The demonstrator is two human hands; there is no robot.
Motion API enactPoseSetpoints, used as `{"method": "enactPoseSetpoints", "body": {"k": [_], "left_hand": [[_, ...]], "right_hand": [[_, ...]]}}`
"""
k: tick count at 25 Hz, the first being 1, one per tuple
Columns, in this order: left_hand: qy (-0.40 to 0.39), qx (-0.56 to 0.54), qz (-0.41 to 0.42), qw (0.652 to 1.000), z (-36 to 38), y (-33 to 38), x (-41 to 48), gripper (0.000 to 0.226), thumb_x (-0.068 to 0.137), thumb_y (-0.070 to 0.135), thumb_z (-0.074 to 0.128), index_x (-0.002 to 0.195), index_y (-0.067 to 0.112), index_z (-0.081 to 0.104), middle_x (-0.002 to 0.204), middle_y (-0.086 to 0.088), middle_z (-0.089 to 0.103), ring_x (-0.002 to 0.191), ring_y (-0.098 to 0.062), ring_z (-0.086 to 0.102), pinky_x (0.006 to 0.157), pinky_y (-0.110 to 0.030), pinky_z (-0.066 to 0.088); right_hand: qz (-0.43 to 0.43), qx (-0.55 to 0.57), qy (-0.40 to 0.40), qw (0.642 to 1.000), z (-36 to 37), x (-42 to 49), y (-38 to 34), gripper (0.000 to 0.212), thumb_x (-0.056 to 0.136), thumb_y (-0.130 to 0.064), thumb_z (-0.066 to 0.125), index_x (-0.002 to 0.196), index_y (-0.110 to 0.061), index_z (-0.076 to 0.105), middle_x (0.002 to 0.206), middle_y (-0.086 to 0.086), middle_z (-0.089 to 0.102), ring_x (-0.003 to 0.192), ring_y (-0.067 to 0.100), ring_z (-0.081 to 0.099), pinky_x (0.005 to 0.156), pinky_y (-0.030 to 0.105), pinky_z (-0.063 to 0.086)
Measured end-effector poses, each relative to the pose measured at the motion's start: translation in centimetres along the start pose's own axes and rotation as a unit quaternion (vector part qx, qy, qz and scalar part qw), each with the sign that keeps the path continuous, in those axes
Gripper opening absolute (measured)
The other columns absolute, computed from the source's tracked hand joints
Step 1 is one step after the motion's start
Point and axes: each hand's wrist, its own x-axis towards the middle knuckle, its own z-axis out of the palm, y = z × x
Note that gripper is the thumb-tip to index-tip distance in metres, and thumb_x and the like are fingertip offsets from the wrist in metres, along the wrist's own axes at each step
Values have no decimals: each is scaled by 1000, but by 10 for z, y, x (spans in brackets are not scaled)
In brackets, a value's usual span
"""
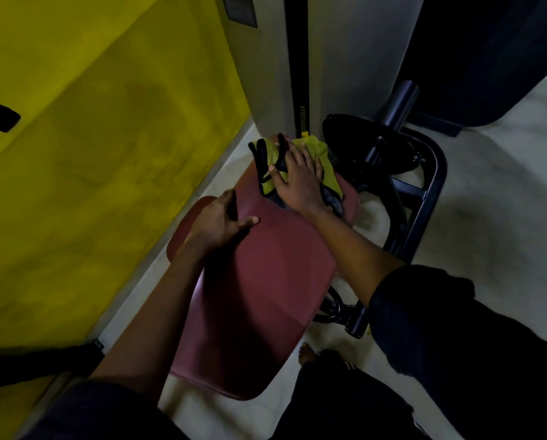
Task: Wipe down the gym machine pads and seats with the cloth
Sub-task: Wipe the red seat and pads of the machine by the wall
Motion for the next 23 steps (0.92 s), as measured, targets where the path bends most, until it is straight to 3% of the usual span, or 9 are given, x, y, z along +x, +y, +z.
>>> {"method": "enactPoseSetpoints", "body": {"k": [3,6,11,13,16,19,23], "left_hand": [[4,19,1,1000,1,-4,17,64,71,81,62,111,31,54,104,10,67,90,-13,65,76,-43,56],[1,50,-17,999,1,-1,31,68,66,88,57,95,27,51,88,5,65,77,-17,63,64,-41,53],[-10,103,-23,994,-1,12,47,64,72,81,58,88,20,49,80,4,57,71,-17,55,53,-31,34],[-3,86,-18,996,3,18,56,65,71,80,59,90,19,48,80,6,56,70,-16,55,52,-31,35],[6,63,6,998,11,28,69,70,70,80,58,104,19,51,98,1,63,85,-21,61,66,-39,50],[2,62,13,998,12,39,84,69,76,73,61,117,19,52,111,0,63,96,-21,60,72,-36,49],[-1,29,-30,999,16,45,106,84,74,80,60,138,27,48,136,8,59,121,-14,57,97,-40,51]], "right_hand": [[52,6,54,997,8,-33,18,64,102,-55,35,150,-14,40,161,4,32,152,22,17,121,51,13],[82,-2,59,995,9,-40,25,66,102,-55,35,151,-12,38,159,6,35,151,23,20,121,52,14],[102,-1,39,994,-4,2,15,66,101,-53,38,151,-10,37,159,7,34,149,25,23,119,53,15],[84,1,32,996,-8,13,23,67,100,-54,40,149,-9,40,156,9,38,145,27,29,116,54,19],[56,7,23,998,-10,17,39,70,96,-60,39,145,-10,43,151,8,45,139,29,37,112,54,26],[81,22,18,996,-13,11,58,73,92,-64,33,139,-10,47,144,9,51,134,29,43,108,53,31],[109,49,2,993,-25,-2,97,57,98,-54,44,130,-8,53,138,12,55,128,32,49,104,51,33]]}}
